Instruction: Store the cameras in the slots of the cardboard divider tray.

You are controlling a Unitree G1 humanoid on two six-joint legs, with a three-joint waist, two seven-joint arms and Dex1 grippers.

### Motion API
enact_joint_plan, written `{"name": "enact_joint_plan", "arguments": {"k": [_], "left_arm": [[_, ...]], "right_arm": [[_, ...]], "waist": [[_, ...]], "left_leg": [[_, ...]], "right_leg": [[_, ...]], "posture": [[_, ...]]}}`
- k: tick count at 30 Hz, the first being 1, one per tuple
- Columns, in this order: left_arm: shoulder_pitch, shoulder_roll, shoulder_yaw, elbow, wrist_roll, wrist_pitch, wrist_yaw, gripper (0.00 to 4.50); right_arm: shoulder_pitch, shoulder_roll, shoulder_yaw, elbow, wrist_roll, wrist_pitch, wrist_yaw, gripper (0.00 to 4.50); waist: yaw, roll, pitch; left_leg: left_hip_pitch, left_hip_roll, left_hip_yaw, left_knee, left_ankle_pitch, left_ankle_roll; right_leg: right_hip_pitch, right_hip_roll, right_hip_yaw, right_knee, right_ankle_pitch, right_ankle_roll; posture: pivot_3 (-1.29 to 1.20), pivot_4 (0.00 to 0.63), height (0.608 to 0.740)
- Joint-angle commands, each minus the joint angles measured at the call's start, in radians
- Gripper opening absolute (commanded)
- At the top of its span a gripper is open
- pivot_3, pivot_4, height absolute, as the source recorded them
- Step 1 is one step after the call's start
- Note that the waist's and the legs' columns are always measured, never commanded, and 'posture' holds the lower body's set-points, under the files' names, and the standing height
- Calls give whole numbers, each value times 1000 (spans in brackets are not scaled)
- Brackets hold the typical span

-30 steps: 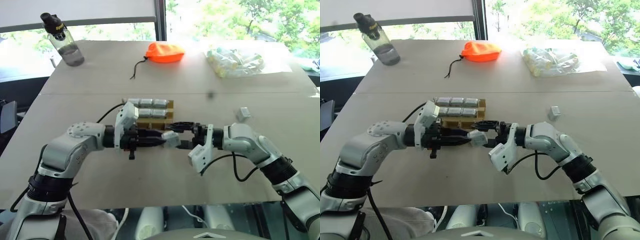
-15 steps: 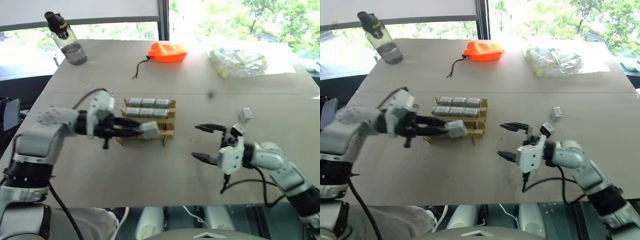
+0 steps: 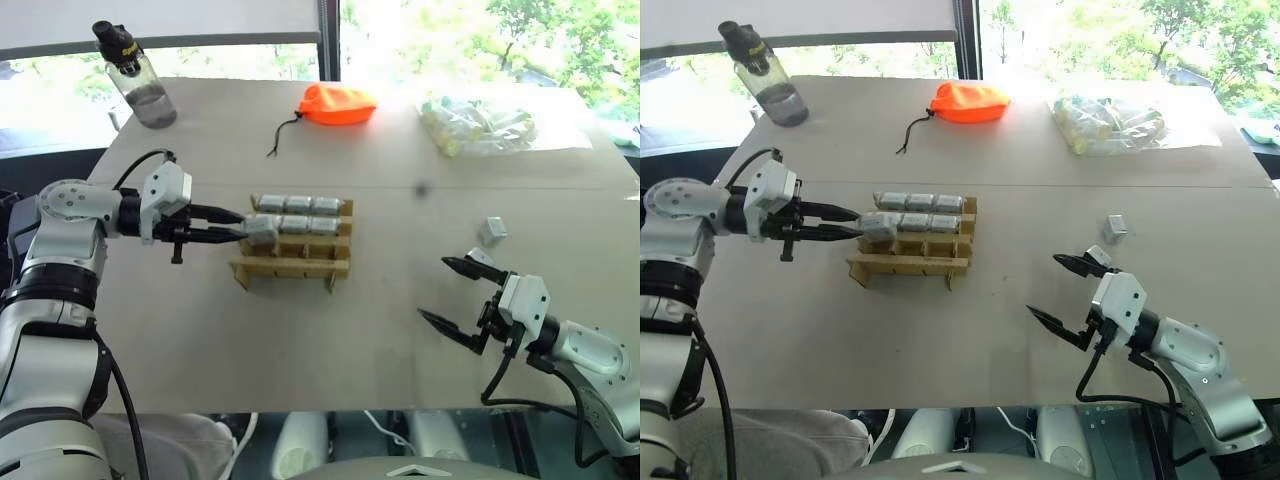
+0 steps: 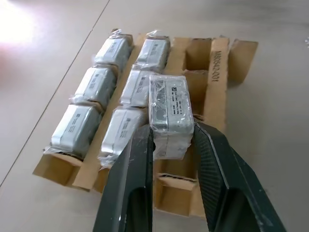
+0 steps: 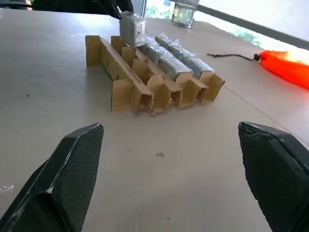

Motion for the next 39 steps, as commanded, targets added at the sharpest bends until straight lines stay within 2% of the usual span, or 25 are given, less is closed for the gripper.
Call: {"name": "enact_joint_plan", "arguments": {"k": [1, 8, 15, 21, 34, 39], "left_arm": [[-58, 21, -69, 76, -34, -65, -4, 679], [-75, 27, -209, 79, -106, -94, -4, 679], [-74, 70, -310, 72, -179, -117, -4, 679], [-80, 99, -401, 72, -204, -167, -4, 679], [-101, 82, -479, 127, -205, -241, -4, 679], [-108, 59, -469, 147, -206, -237, -4, 679]], "right_arm": [[24, 14, -44, -48, 1, 5, 1, 4414], [89, 21, -77, -71, 26, 26, 25, 4414], [192, 14, -131, -78, 118, 33, 136, 4414], [214, 33, -146, -74, 185, 21, 231, 4414], [223, 67, -173, -73, 214, 14, 306, 4414], [223, 80, -173, -77, 213, 14, 310, 4414]], "waist": [[-1, 0, 0], [0, -1, 0], [0, -2, -1], [0, -2, -1], [-1, -2, -1], [0, -2, -1]], "left_leg": [[0, 0, 1, 0, 0, 0], [1, 0, 0, 0, 0, 1], [1, 1, 0, 1, 0, 1], [2, 1, 0, 1, -3, 5], [2, 0, 1, 1, -2, 3], [2, 0, 1, 1, -2, 4]], "right_leg": [[0, 0, 0, 0, 0, 0], [0, 0, 0, 1, 0, 0], [0, -1, 1, 1, 0, 0], [1, -1, 1, 2, 0, 0], [1, -1, 2, 1, 0, 0], [1, -1, 2, 1, 0, 0]], "posture": [[0, 150, 740], [0, 150, 740], [0, 150, 740], [0, 150, 740], [0, 150, 740], [0, 150, 740]]}}
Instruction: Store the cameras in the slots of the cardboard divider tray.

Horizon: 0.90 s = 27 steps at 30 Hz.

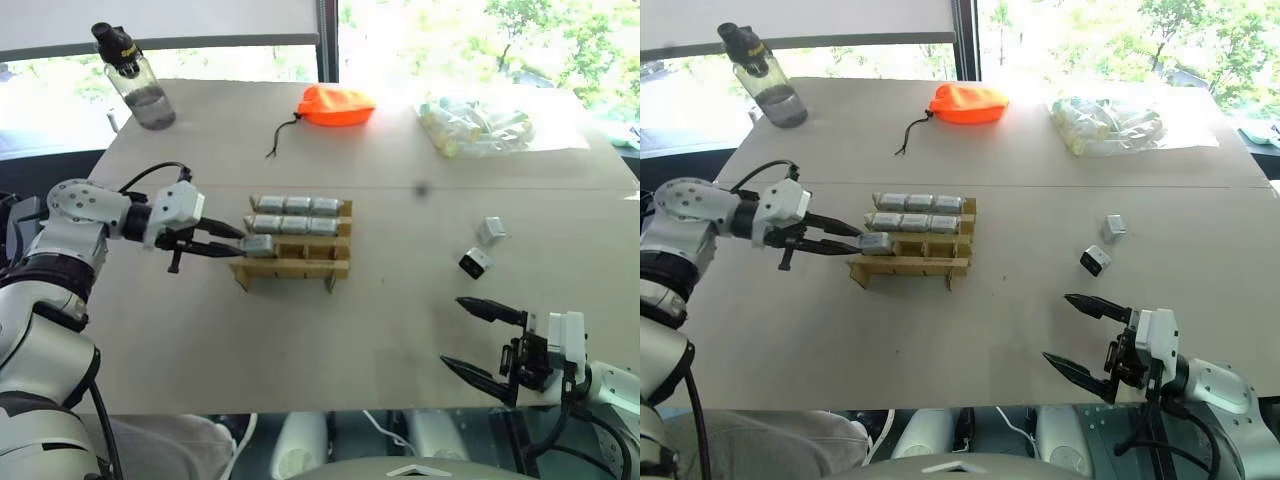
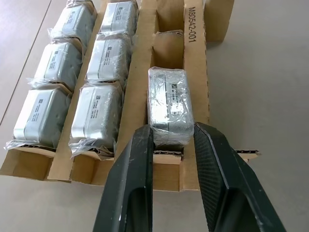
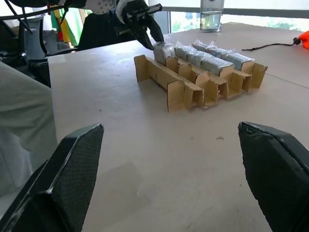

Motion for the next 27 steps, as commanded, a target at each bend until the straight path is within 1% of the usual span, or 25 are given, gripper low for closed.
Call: {"name": "enact_joint_plan", "arguments": {"k": [1, 4, 6, 7, 8, 9, 10, 12, 18, 21, 24, 26, 27], "left_arm": [[-5, -17, -11, 23, 20, 4, -9, 679], [-18, -25, -19, 35, 35, 14, -9, 679], [-22, -17, -38, 25, 38, 9, -9, 1696], [-24, -9, -53, 14, 36, 14, -9, 2015], [-25, -3, -61, 5, 30, 18, -9, 2438], [-24, -1, -56, -1, 19, 10, -9, 2917], [-23, 0, -48, -8, 3, 14, -9, 3559], [-21, 12, -44, -31, -28, 51, -9, 4423], [-5, 74, -34, -137, -102, 64, -9, 4472], [8, 85, 67, -229, -186, 172, -9, 4472], [77, 107, 191, -364, -262, 310, -9, 4472], [127, 101, 290, -413, -266, 381, -9, 4472], [166, 100, 341, -445, -236, 405, 27, 4472]], "right_arm": [[0, 8, -34, -40, 18, -19, 10, 4414], [-3, 11, -36, -37, 17, -19, 14, 4414], [-2, 12, -38, -37, 17, -20, 16, 4500], [-1, 13, -38, -37, 16, -20, 17, 4500], [0, 14, -39, -38, 15, -21, 17, 4500], [1, 15, -40, -38, 15, -21, 17, 4500], [2, 16, -41, -39, 15, -21, 17, 4500], [6, 18, -44, -39, 13, -21, 16, 4500], [16, 25, -65, -29, 3, -19, 3, 4500], [5, 34, -87, -15, -33, 17, -83, 4500], [-17, 58, -95, -16, -92, 91, -229, 4500], [-33, 73, -97, -18, -170, 115, -318, 4500], [-47, 68, -98, -13, -220, 150, -370, 4500]], "waist": [[1, 0, 0], [1, 0, 0], [2, 0, 0], [1, 0, 0], [1, 0, 0], [1, 0, 0], [1, 0, 0], [1, 0, 0], [0, 0, 0], [2, 0, 0], [1, 0, 0], [-1, 0, 0], [-2, 0, 0]], "left_leg": [[0, 0, 0, 0, 0, 0], [0, 0, 0, 1, 0, 0], [0, 0, 0, 1, 0, 0], [0, 0, 0, 1, 0, 0], [0, 0, 0, 1, 0, 0], [-1, 0, -1, 1, 0, 0], [0, 0, 0, 1, 0, 0], [-1, 0, -1, 1, 1, -1], [-1, 0, -1, 1, 1, -2], [-1, 1, -1, 1, 1, -2], [-1, 1, -2, 3, 1, -2], [-1, 2, -2, 3, 1, -2], [-1, 1, -1, 4, 1, -2]], "right_leg": [[0, 0, 0, 0, 0, 0], [0, 0, 0, 0, 0, 0], [0, 0, 0, 0, 0, 0], [0, 0, 0, 0, 0, 0], [0, 0, 0, 0, 0, 0], [0, 0, 0, 0, 0, 0], [0, 0, 0, 0, 0, 0], [0, 0, 0, 0, 0, 0], [0, 0, 0, 0, 0, 0], [0, 0, -1, 1, 0, 0], [0, -1, -1, 1, 0, 0], [0, -1, -1, 2, 0, 0], [0, -1, 0, 2, 0, 0]], "posture": [[0, 150, 740], [0, 150, 740], [0, 150, 740], [0, 150, 740], [0, 150, 740], [0, 150, 740], [0, 150, 740], [0, 150, 740], [0, 150, 740], [0, 150, 740], [0, 150, 740], [0, 150, 740], [0, 150, 740]]}}
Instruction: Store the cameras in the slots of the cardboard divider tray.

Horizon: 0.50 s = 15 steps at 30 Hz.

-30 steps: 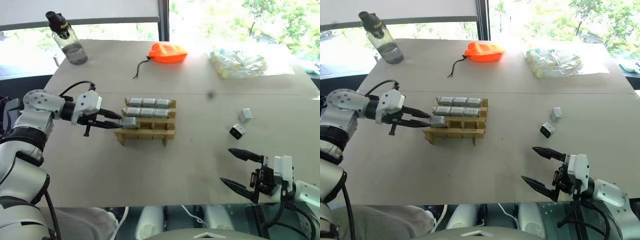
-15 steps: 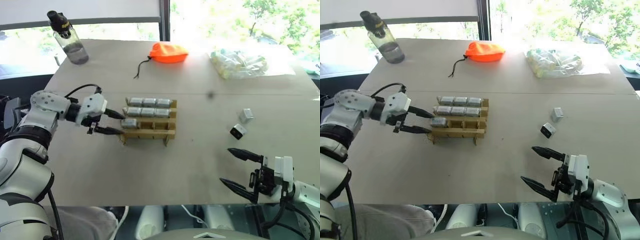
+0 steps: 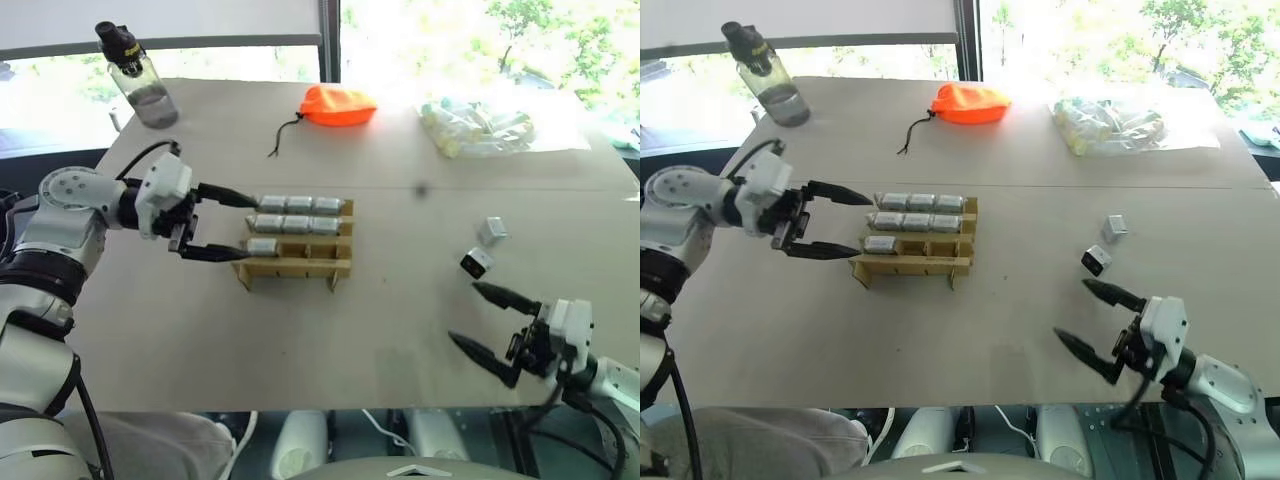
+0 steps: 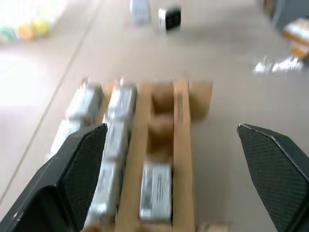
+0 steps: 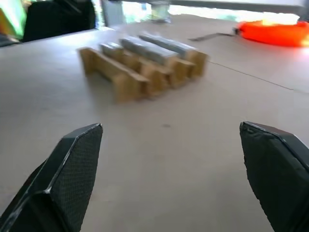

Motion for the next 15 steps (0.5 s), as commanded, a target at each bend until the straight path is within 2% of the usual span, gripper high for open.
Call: {"name": "enact_joint_plan", "arguments": {"k": [1, 6, 12, 15], "left_arm": [[94, 24, 162, -118, 48, 106, 85, 4472], [307, 33, 340, -393, 111, 237, 292, 4472], [512, 19, 499, -727, 96, 388, 401, 4472], [583, 11, 569, -832, 78, 449, 417, 4472]], "right_arm": [[-30, -4, -34, -15, -98, 91, -149, 4500], [-64, -37, -85, 1, -70, 188, -171, 4500], [-183, -106, -79, 87, -42, 314, -124, 4500], [-262, -122, -69, 160, -35, 363, -101, 4500]], "waist": [[-1, 0, 0], [1, 1, 0], [0, 1, 1], [-1, 1, 1]], "left_leg": [[0, 0, 1, 0, 0, 0], [0, 0, 0, 0, 0, 0], [1, 0, 1, 0, 0, 0], [1, 0, 1, 0, 0, 0]], "right_leg": [[0, 0, 0, 0, 0, 0], [0, 0, 1, 1, 0, 0], [0, -1, 1, 0, 0, 0], [0, 0, 1, 0, 0, 0]], "posture": [[0, 150, 740], [0, 150, 740], [0, 150, 740], [0, 150, 740]]}}
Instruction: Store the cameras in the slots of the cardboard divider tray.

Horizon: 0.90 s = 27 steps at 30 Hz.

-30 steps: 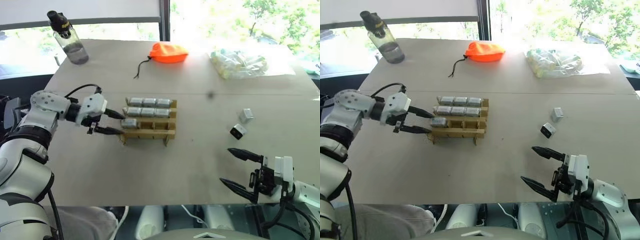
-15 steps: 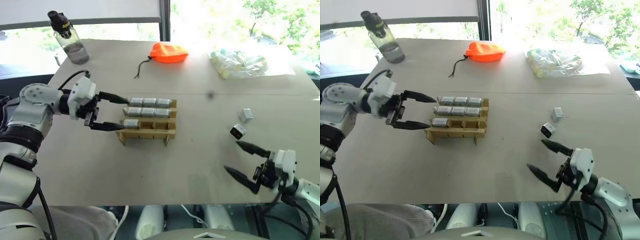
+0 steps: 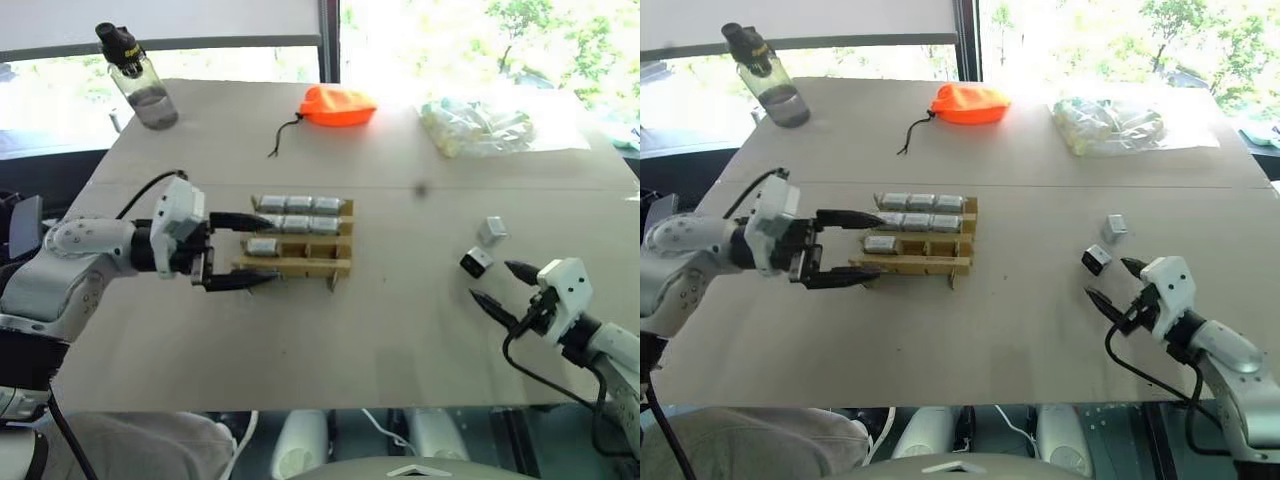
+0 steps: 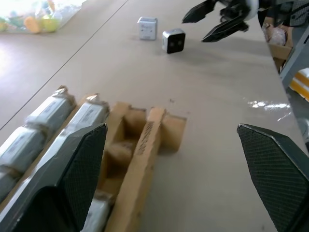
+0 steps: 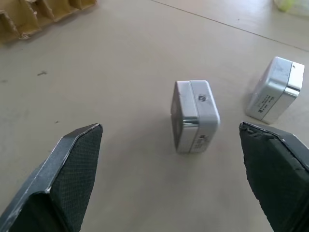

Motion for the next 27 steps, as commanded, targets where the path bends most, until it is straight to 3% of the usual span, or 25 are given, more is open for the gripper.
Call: {"name": "enact_joint_plan", "arguments": {"k": [1, 11, 14, 15, 19, 20, 21, 27], "left_arm": [[58, -3, 115, -134, -23, 67, 29, 4472], [115, -49, 225, -247, -7, 179, 37, 4472], [112, -65, 238, -249, -5, 199, 35, 4500], [109, -68, 240, -249, -2, 204, 35, 4500], [95, -78, 243, -243, 14, 218, 24, 4500], [93, -80, 245, -239, 18, 220, 20, 4500], [93, -80, 248, -233, 21, 222, 17, 4500], [109, -83, 277, -202, 51, 218, -4, 4500]], "right_arm": [[-80, -22, -8, 70, 21, 50, 33, 4500], [-165, -24, -2, 128, 30, 109, 92, 4500], [-171, -21, 0, 126, 24, 113, 93, 3899], [-170, -20, 1, 125, 24, 116, 94, 3295], [-177, -9, 24, 133, 0, 94, 88, 1589], [-180, -5, 27, 136, -2, 94, 87, 916], [-182, -1, 29, 139, -3, 95, 86, 622], [-202, 0, 28, 113, 11, 122, 96, 621]], "waist": [[-2, 0, 0], [1, 1, 0], [1, 1, 0], [0, 1, 0], [0, 1, 0], [0, 1, 0], [0, 1, 0], [-2, 1, 0]], "left_leg": [[0, 0, 0, 0, 0, 0], [0, -1, 1, -1, 0, 0], [0, -1, 1, -1, 0, 0], [0, -1, 1, -1, 0, 0], [1, -1, 0, -1, 0, 0], [0, -1, 0, -1, 0, 0], [1, -1, 1, -1, 0, 0], [1, -1, 1, -1, 0, 0]], "right_leg": [[0, 0, 0, 0, 0, 0], [0, 0, 0, -1, 0, 0], [0, 0, 0, -1, 0, 0], [0, 0, 0, -1, 0, 0], [0, 1, 0, -1, 0, 0], [0, 1, 0, -1, 0, 0], [0, 1, 0, -1, 0, 0], [0, 1, 0, -1, 0, 0]], "posture": [[0, 150, 740], [0, 150, 740], [0, 150, 740], [0, 150, 740], [0, 150, 740], [0, 150, 740], [0, 150, 740], [0, 150, 740]]}}
